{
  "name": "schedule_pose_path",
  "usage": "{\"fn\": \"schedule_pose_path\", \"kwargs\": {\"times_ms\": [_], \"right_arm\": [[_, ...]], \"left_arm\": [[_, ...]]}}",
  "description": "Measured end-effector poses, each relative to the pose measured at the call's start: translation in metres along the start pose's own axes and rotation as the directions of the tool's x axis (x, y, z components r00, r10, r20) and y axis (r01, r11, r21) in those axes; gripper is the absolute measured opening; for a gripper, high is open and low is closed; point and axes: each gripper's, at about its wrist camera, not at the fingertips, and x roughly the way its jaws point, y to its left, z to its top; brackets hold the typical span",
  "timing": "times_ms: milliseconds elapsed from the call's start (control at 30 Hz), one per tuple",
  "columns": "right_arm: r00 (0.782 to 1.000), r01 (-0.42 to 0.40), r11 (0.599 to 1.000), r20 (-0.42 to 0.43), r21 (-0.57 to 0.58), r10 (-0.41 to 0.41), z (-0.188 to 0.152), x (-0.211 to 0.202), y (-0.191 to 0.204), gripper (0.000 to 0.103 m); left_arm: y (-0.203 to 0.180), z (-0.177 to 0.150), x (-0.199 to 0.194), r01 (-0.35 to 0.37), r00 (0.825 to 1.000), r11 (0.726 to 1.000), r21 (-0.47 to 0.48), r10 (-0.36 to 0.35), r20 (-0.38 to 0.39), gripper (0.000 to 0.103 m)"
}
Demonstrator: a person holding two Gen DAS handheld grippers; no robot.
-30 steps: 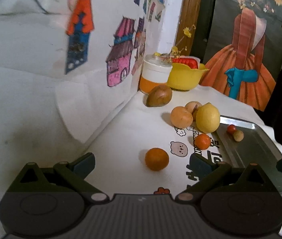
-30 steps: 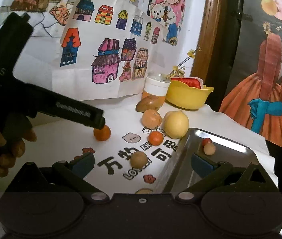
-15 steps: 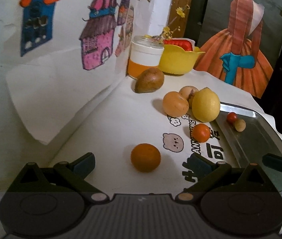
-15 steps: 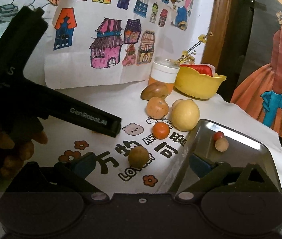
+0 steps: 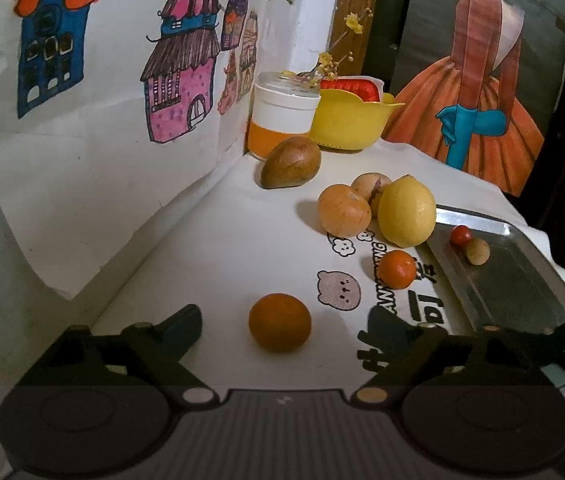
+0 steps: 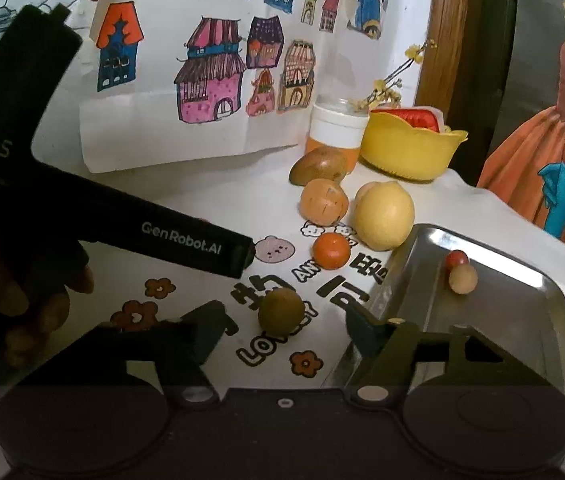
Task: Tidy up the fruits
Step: 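Grasp the orange tangerine with the left tool while the right tool grasps another brown round fruit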
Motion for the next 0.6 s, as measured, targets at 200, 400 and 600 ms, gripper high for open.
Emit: {"fn": "schedule_pose_path", "kwargs": {"times_ms": [200, 400, 600], "right_arm": [[0.999, -0.023, 0.998, -0.035, 0.053, 0.025, 0.000, 0.006, -0.008, 0.048], [0.998, -0.037, 0.998, -0.039, 0.045, 0.039, 0.003, 0.010, -0.007, 0.047], [0.998, -0.052, 0.998, -0.037, 0.034, 0.053, 0.004, 0.011, -0.005, 0.040]], "left_arm": [[-0.005, -0.001, 0.000, 0.032, 0.999, 0.999, 0.002, -0.032, -0.001, 0.079], [-0.002, -0.001, -0.001, 0.013, 1.000, 1.000, -0.021, -0.013, 0.007, 0.067], [-0.001, -0.001, -0.001, -0.014, 1.000, 1.000, -0.028, 0.014, 0.009, 0.053]]}}
